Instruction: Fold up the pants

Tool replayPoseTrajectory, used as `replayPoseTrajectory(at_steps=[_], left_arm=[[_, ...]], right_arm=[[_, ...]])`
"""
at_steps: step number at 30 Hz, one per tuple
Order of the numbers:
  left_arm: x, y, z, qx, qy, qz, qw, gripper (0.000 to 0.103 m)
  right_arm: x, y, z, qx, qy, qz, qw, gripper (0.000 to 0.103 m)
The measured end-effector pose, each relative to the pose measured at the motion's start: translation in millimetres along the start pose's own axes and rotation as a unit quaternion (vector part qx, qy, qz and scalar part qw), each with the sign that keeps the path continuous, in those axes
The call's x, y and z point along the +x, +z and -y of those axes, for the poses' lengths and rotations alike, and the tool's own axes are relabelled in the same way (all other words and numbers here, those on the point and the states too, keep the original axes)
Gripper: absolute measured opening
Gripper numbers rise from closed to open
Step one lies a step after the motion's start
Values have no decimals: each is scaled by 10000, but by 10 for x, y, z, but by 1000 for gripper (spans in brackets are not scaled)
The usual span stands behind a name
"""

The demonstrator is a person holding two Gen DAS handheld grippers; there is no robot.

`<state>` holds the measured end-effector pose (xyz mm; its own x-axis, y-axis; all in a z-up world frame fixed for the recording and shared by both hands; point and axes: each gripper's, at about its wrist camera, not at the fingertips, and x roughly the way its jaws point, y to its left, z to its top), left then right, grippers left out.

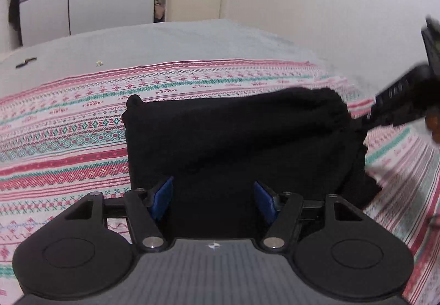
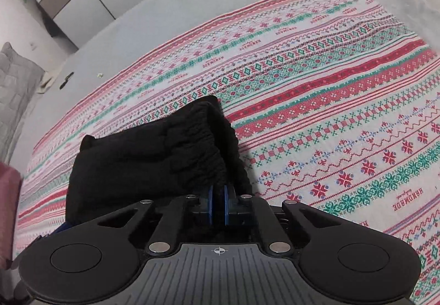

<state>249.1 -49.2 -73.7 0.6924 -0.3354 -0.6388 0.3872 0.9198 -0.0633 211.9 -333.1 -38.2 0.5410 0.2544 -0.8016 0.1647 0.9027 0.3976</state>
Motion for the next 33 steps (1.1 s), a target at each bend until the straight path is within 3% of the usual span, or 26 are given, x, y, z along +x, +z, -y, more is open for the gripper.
replayPoseTrajectory(at_steps=[3,7,11,15,19,23,27,31,33], left_arm=[[-59,17,-63,-89,-55,-133,9999,87],[-42,-24,-77,0,-38,-197,9998,89],[-36,-48,16,209,64,-234,9995,93],[-53,-46,-12,121,-4,-300,9995,94],[-79,-33,-82,-79,-102,-400,9991,94],[-54,-66,-69,-70,-85,-510,9986,97],[-51,-71,-107,-199,-180,-660,9975,97],[-134,19,-253,-421,-108,-588,9973,97],[-181,45,-342,-632,-64,-472,9969,97]], right_arm=[[-83,-17,-82,-110,-49,-23,9999,6],[-358,-15,-194,-334,384,175,9986,6],[-35,-79,-139,-532,-404,-278,9974,7],[-255,-63,-283,-710,-296,-5,9970,7],[-161,-118,-204,-706,-416,-289,9962,7],[-422,-129,-342,-929,-82,-13,9956,7],[5,-219,-179,-1036,-708,-583,9904,9],[-47,-206,-274,-1201,-791,-503,9883,11],[-55,-201,-304,-1244,-923,-456,9869,22]])
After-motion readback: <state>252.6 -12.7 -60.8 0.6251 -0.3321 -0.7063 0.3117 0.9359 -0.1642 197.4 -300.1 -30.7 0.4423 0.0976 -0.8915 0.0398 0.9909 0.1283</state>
